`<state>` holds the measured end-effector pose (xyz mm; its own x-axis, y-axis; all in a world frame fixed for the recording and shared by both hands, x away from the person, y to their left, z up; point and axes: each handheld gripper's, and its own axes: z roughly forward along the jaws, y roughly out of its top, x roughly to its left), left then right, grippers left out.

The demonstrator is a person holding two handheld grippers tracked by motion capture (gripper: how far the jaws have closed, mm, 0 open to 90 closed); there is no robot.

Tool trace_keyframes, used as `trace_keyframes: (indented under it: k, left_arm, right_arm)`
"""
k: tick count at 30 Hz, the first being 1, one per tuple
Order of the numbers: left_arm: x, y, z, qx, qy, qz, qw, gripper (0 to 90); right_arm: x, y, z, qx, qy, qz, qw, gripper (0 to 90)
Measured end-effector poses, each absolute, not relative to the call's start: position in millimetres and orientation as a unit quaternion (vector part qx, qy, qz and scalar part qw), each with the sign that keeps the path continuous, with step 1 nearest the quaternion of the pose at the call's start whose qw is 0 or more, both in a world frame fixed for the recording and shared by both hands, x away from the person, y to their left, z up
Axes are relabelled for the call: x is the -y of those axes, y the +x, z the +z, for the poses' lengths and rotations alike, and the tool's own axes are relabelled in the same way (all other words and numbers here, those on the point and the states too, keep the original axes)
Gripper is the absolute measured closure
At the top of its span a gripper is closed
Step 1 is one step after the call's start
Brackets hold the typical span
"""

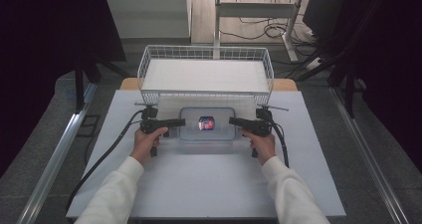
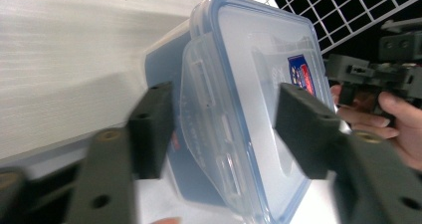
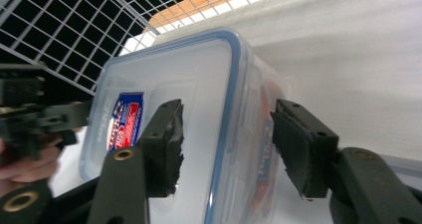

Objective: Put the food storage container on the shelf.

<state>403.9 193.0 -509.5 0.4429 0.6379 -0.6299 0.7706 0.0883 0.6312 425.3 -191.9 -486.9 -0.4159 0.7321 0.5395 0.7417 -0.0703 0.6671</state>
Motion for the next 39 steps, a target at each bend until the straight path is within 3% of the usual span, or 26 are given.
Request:
trace_keyframes:
  k: [6, 14, 22, 26, 34, 39]
  left_arm:
    - [-200, 375, -495, -0.504, 0.703, -0.011, 0.501, 29.0]
    - [-207, 327, -493, -0.478, 0.731, 0.013, 0.487, 28.1]
    - [-204, 285, -494, -0.458, 0.759, 0.053, 0.459, 27.1]
    - [-200, 268, -490, -0.453, 0.762, 0.06, 0.458, 27.0]
    - [-195, 244, -489, -0.436, 0.773, 0.068, 0.456, 26.9]
    - [-192, 239, -491, -0.43, 0.78, 0.067, 0.449, 26.7]
  right_arm:
    - [188, 399, -472, 0.737, -0.478, -0.471, -0.081, 39.7]
    - [189, 367, -463, 0.777, -0.427, -0.451, -0.101, 37.1]
    - [181, 333, -469, 0.813, -0.384, -0.424, -0.108, 43.0]
    - [171, 323, -474, 0.827, -0.365, -0.413, -0.105, 50.9]
    - [148, 317, -484, 0.859, -0.321, -0.387, -0.095, 81.0]
    - [131, 322, -489, 0.864, -0.318, -0.377, -0.102, 88.5]
